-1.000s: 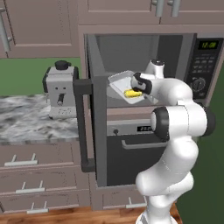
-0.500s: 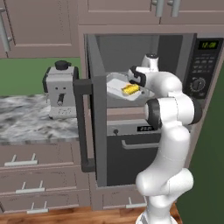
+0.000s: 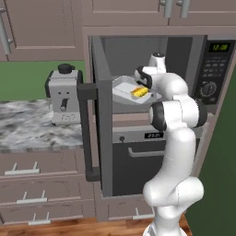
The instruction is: Place the tupperware containing the shrimp and corn meal in the microwave. Close the microwave door and press the start button to reheat the meal.
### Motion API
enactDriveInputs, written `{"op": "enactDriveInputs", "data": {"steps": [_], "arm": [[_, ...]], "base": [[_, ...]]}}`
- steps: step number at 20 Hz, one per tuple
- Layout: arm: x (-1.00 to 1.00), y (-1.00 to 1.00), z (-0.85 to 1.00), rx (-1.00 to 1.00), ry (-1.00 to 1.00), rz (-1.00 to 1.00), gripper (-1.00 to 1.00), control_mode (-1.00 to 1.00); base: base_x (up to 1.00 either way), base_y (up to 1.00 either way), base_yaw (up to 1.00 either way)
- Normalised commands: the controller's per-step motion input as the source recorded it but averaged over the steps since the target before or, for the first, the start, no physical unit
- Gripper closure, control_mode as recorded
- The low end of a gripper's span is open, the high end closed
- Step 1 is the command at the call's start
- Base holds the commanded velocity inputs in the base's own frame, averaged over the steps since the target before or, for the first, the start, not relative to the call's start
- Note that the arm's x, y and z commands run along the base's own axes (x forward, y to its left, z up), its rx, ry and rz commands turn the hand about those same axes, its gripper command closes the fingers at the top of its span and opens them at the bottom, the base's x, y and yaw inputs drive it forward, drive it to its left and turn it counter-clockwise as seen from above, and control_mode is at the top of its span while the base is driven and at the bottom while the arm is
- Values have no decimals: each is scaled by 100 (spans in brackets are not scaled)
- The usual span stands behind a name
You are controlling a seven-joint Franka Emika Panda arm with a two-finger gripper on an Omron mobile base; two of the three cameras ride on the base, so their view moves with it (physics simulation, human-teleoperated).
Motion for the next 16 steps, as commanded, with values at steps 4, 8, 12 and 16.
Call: {"op": "enactDriveInputs", "data": {"steps": [4, 8, 12, 16], "arm": [[-80, 0, 0, 0, -16, -2, -100, -100], [-100, -1, 0, 0, -22, 0, -100, -100], [-100, 0, 0, 0, -17, 0, -100, -100], [-100, 0, 19, 0, -15, 0, -100, -100]], "base": [[0, 0, 0], [0, 0, 0], [0, 0, 0], [0, 0, 0]]}}
